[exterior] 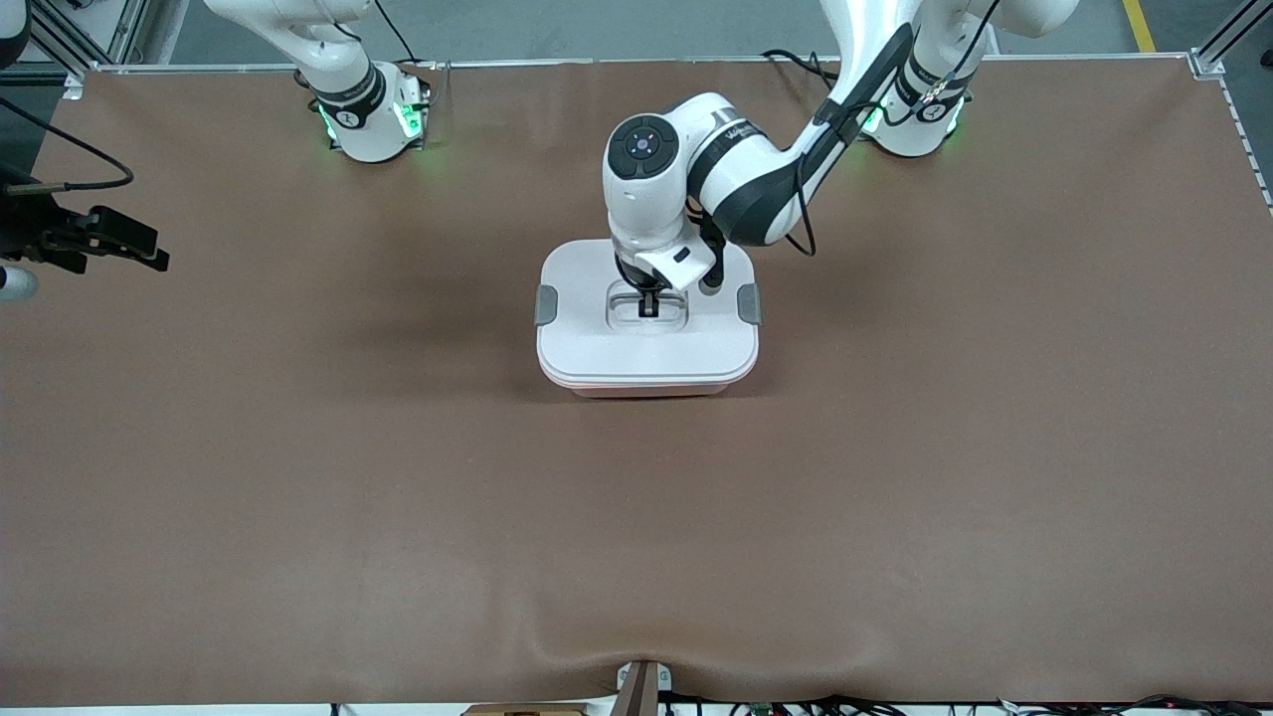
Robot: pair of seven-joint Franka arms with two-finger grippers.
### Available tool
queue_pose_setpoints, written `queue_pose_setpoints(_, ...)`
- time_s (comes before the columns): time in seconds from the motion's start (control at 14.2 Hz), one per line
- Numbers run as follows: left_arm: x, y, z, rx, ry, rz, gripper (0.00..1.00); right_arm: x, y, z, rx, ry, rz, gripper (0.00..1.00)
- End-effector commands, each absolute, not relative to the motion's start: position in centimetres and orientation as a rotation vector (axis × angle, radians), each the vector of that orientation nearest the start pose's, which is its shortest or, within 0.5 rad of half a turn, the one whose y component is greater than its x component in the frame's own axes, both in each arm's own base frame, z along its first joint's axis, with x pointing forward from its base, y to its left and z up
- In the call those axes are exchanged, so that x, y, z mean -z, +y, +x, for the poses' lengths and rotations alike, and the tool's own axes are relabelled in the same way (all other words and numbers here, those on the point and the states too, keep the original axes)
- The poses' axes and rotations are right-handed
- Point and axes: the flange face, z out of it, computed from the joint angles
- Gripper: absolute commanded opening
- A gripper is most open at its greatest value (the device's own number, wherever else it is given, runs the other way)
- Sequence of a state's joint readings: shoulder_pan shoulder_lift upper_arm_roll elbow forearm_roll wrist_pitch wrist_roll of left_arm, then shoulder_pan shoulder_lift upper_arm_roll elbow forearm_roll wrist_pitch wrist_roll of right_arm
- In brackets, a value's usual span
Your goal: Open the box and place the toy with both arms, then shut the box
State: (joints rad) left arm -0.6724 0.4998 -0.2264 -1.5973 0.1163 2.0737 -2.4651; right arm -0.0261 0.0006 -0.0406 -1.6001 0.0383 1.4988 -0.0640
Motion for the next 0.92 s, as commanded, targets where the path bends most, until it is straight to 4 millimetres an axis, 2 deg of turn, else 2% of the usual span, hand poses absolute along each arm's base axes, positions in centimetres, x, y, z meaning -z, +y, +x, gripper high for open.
queue_pose_setpoints(0.0,-33.7,-50.9,45.3,0.025,-2.128,-2.253,0.0,-60.7,-3.4,54.5,-0.149,0.018,-3.103,1.0)
queue_pose_setpoints(0.28,-33.6,-50.4,45.9,0.038,-2.137,-2.246,0.0,-60.7,-3.5,54.5,-0.149,0.02,-3.103,1.0)
queue_pose_setpoints(0.63,-31.9,-50.4,45.8,0.074,-2.115,-2.235,0.0,-60.7,-3.4,54.5,-0.152,0.018,-3.103,1.0)
queue_pose_setpoints(0.85,-31.7,-50.4,46.2,0.064,-2.129,-2.23,0.0,-60.7,-3.4,54.5,-0.152,0.018,-3.103,1.0)
